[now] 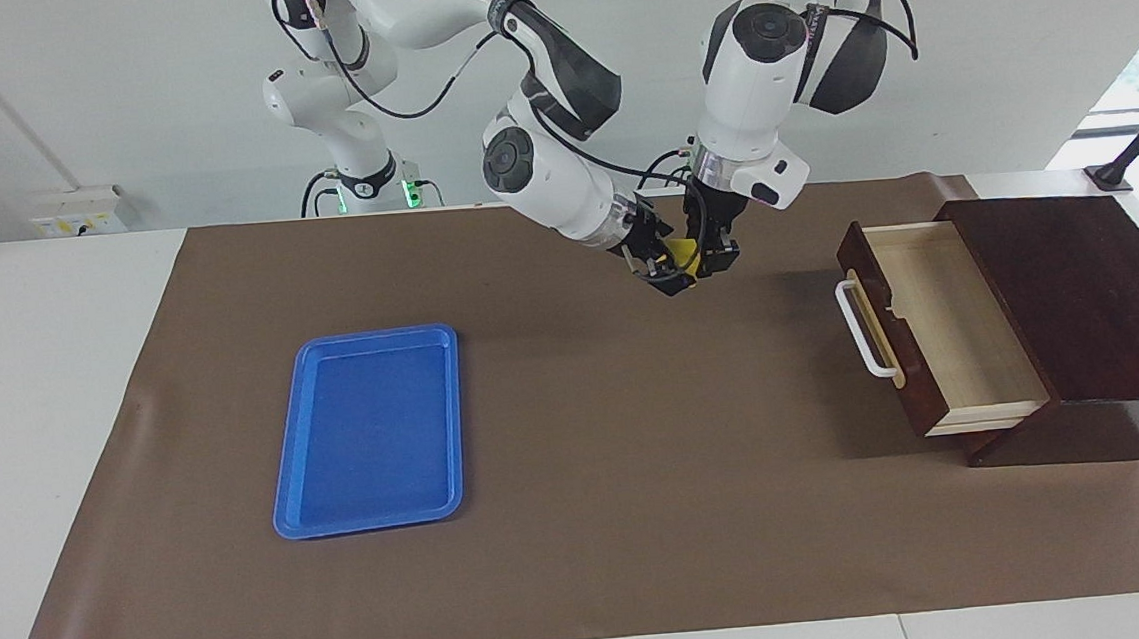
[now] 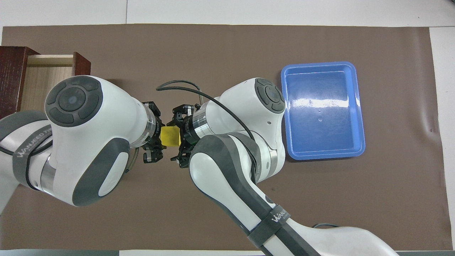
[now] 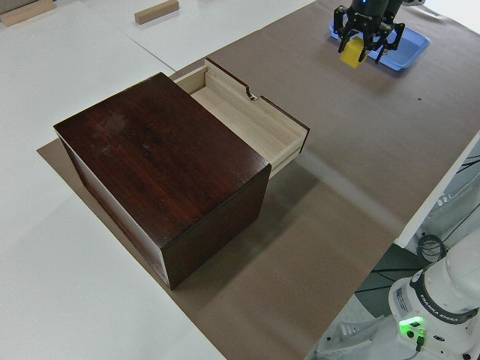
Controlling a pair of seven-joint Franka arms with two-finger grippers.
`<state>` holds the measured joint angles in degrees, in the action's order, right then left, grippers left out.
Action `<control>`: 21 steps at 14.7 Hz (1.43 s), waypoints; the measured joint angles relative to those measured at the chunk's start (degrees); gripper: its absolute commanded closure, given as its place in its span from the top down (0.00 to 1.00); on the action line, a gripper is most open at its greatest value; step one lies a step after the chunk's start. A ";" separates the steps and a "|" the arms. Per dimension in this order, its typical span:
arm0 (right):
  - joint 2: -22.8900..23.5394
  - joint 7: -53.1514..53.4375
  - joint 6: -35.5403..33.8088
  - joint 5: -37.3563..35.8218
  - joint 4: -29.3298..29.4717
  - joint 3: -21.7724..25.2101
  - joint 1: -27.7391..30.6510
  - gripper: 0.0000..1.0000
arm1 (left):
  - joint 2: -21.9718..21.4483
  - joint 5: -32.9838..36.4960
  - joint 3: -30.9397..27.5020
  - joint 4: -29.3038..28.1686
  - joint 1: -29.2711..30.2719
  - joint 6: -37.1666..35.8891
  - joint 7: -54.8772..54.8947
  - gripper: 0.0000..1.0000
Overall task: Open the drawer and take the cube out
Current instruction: 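Hand the cube from the left gripper to the right gripper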
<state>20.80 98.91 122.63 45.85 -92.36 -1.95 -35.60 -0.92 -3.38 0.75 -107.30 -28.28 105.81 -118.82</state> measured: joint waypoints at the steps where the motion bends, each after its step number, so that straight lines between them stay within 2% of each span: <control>1: 0.00 -0.02 0.00 0.00 -0.13 0.24 0.03 1.00 | 0.00 0.02 -0.04 0.00 0.00 0.00 0.00 0.00; 6: 0.00 -0.05 0.00 0.00 -0.41 0.51 0.06 1.00 | 0.00 0.07 -0.20 -0.03 0.00 -0.01 0.00 0.00; 7: 0.00 -0.05 0.00 0.00 -0.42 0.51 0.06 0.75 | 0.00 0.07 -0.20 -0.03 0.00 -0.01 0.00 0.00; 8: 0.00 -0.06 0.00 0.00 -0.43 0.51 0.06 0.19 | 0.00 0.07 -0.20 -0.03 0.00 -0.01 0.00 0.00; 9: 0.00 -0.06 0.01 0.00 -0.43 0.52 0.07 0.00 | 0.00 0.07 -0.20 -0.03 0.00 -0.01 0.00 0.00; 14: -0.02 -1.17 0.43 0.02 -0.41 0.61 0.78 0.00 | 0.05 0.04 -0.01 -0.19 -0.01 -0.01 -0.91 0.00; 17: -0.02 -1.18 0.43 0.02 -0.40 0.60 0.78 0.00 | 0.05 0.04 -0.01 -0.19 -0.01 0.00 -0.92 0.08; 18: -0.02 -1.18 0.43 0.02 -0.39 0.60 0.79 0.00 | 0.05 0.04 -0.01 -0.18 -0.01 0.01 -0.92 0.30; 19: -0.02 -1.19 0.43 0.01 -0.37 0.61 0.80 0.00 | 0.04 0.04 -0.01 -0.17 -0.01 0.03 -0.92 0.89; 20: -0.02 -1.21 0.44 0.01 -0.35 0.61 0.80 0.00 | 0.04 0.05 -0.02 -0.16 -0.01 0.03 -0.91 1.00; 21: -0.02 -1.40 0.44 0.01 -0.35 0.63 0.83 0.00 | 0.02 0.47 -0.10 -0.13 0.00 0.04 -0.73 1.00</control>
<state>20.78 97.50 123.07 45.86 -92.70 -1.32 -34.76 -0.90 -2.91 0.65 -107.44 -28.29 105.85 -119.55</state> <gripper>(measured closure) 0.423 0.388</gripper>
